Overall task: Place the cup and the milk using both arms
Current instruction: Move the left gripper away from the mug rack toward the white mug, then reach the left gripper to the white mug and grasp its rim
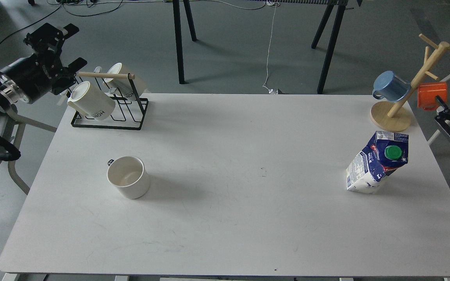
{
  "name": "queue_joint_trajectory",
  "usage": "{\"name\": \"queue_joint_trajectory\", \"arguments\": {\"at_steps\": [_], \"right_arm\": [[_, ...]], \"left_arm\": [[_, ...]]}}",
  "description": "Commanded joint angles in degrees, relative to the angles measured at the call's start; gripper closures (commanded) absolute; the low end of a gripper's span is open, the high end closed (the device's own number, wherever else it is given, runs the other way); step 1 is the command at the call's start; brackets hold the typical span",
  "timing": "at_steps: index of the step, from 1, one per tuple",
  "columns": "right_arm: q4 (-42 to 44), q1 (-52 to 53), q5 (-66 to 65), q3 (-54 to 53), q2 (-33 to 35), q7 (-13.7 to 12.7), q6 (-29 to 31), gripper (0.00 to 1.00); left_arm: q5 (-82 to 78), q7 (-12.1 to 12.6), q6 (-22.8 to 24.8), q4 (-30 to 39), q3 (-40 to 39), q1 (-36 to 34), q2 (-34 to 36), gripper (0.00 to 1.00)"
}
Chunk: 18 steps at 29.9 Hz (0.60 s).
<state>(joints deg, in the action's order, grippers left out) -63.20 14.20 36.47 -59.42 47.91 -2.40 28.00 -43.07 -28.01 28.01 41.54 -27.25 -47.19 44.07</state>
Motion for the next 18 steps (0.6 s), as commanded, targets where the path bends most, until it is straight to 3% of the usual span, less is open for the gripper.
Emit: {"name": "queue_joint_trajectory", "arguments": {"at_steps": [1, 8, 18], "right_arm": [[0.01, -0.67, 0.0, 0.0, -0.01, 0.12, 0.0, 0.05], [0.1, -1.89, 0.0, -0.08, 0.08, 0.12, 0.0, 0.05], [0.1, -5.85, 0.0, 0.0, -0.1, 0.29, 0.0, 0.05]], "left_arm": [[-21.04, 0.01, -0.01, 2.92, 0.01, -2.38, 0.41, 0.0], [-56.38, 0.01, -0.01, 11.54, 0.8, -0.11, 3.22, 0.0], [-63.45, 0.01, -0.33, 11.81, 2.11, 7.72, 2.6, 0.0]]}}
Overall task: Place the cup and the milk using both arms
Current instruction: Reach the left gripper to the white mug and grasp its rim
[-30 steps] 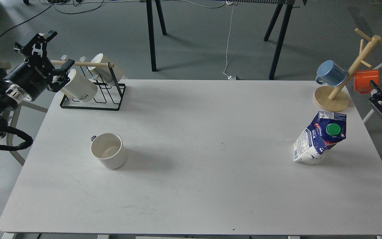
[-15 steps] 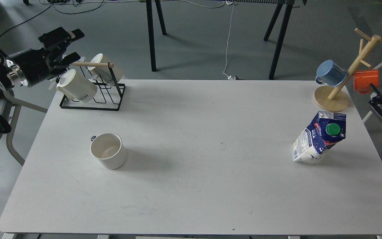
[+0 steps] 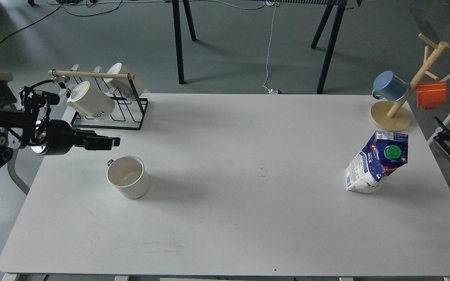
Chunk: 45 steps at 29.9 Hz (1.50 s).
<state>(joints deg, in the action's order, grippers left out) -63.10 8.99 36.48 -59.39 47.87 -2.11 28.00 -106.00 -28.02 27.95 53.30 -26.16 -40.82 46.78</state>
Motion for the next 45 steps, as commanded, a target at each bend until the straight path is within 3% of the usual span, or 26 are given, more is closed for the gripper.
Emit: {"name": "queue_joint_trajectory", "arguments": {"at_steps": [1, 18, 26, 34, 45], "right_arm": [[-0.01, -0.64, 0.0, -0.02, -0.06, 0.0, 0.0, 0.05], [-0.01, -0.64, 0.0, -0.11, -0.06, 0.09, 0.0, 0.05], [-0.01, -0.64, 0.0, -0.02, -0.15, 0.09, 0.0, 0.05], [-0.01, -0.99, 0.0, -0.11, -0.15, 0.18, 0.0, 0.05], [0.25, -1.16, 0.0, -0.11, -0.15, 0.18, 0.0, 0.05]], "left_arm": [[-0.52, 0.02, -0.35, 0.05, 1.28, 1.53, -0.11, 0.0], [-2.54, 0.02, -2.38, -0.65, 3.39, 3.03, -4.68, 0.0], [-3.69, 0.02, -5.98, -1.88, 3.48, 4.7, -4.86, 0.07], [-3.69, 0.02, -5.54, -1.97, 3.48, 4.61, -4.86, 0.09], [-3.77, 0.02, -8.53, -1.97, 3.48, 6.19, -6.79, 0.28]]}}
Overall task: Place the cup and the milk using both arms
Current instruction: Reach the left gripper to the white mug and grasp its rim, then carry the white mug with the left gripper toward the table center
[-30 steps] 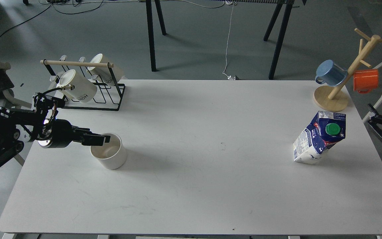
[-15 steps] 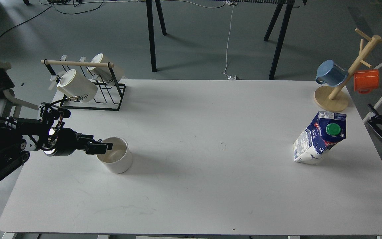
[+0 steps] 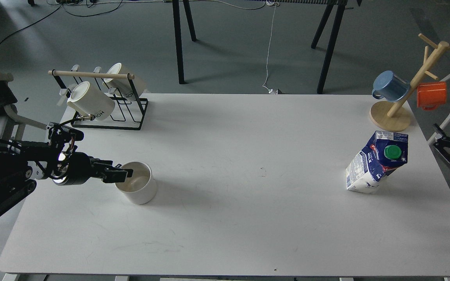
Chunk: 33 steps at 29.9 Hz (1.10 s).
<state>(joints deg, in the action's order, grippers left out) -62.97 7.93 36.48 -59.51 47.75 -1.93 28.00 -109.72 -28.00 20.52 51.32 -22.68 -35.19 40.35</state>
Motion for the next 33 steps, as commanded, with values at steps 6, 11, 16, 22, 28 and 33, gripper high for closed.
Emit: {"name": "queue_joint_trajectory", "arguments": {"at_steps": [6, 11, 16, 22, 28, 33], "right_arm": [[0.04, -0.72, 0.0, -0.08, 0.07, 0.0, 0.0, 0.05], [0.13, -0.72, 0.0, -0.08, -0.02, 0.0, 0.0, 0.05], [0.04, -0.72, 0.0, -0.08, 0.07, 0.0, 0.0, 0.05], [0.13, -0.81, 0.0, -0.08, 0.07, 0.09, 0.0, 0.05], [2.32, -2.3, 2.27, -0.52, 0.07, 1.49, 0.0, 0.05], [2.59, -4.33, 5.1, -0.7, 0.07, 1.67, 0.0, 0.05]], "left_arm": [[-0.59, 0.0, -1.45, 0.01, 0.09, 0.74, -0.27, 0.6], [-0.67, 0.0, -5.13, 0.01, 0.09, 0.74, -0.19, 0.97], [-0.59, 0.0, -5.14, 0.19, 0.0, 0.65, 0.25, 0.99], [0.55, 0.0, -3.21, 4.48, -1.49, -0.4, 0.96, 0.99], [4.69, 0.0, 3.56, 9.42, -2.72, -8.03, -1.84, 0.99], [4.07, 0.0, 4.0, 4.86, -1.49, -12.71, -10.02, 0.99]]}}
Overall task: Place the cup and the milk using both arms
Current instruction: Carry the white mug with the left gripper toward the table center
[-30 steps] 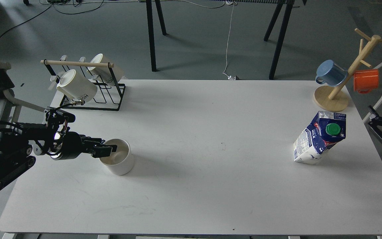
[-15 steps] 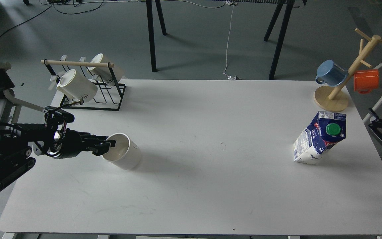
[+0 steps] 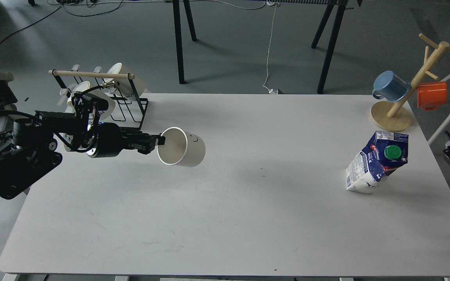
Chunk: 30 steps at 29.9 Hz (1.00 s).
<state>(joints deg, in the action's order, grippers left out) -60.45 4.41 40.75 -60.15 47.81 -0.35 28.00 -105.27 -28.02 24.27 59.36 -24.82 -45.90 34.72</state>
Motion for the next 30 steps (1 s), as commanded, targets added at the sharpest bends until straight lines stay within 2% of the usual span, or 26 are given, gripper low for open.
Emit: {"name": "queue_joint_trajectory", "arguments": {"at_steps": [1, 7, 14, 22, 30], "right_arm": [[0.07, -1.07, 0.83, -0.14, 0.0, -0.01, 0.0, 0.05], [0.42, -1.95, 0.83, -0.76, 0.18, 0.08, 0.0, 0.05], [0.51, -2.56, 0.91, -1.02, 0.18, 0.17, 0.0, 0.05], [0.68, -3.09, 0.91, -1.02, 0.18, 0.26, 0.0, 0.05], [0.77, -3.35, 0.91, -1.02, 0.09, 0.26, 0.0, 0.05]], "left_arm": [[-0.37, 0.02, 0.25, -4.24, 0.82, -2.0, -5.53, 0.99], [-2.3, 0.02, 0.34, -5.22, 1.09, -2.17, -10.19, 0.99], [-8.98, 0.02, -0.02, -8.82, 5.74, -2.35, -15.65, 0.99], [-10.39, 0.02, -0.1, -9.35, 7.42, -2.0, -15.92, 0.96], [-10.13, 0.02, 0.16, -9.35, 7.33, -2.0, -15.48, 0.89]]}}
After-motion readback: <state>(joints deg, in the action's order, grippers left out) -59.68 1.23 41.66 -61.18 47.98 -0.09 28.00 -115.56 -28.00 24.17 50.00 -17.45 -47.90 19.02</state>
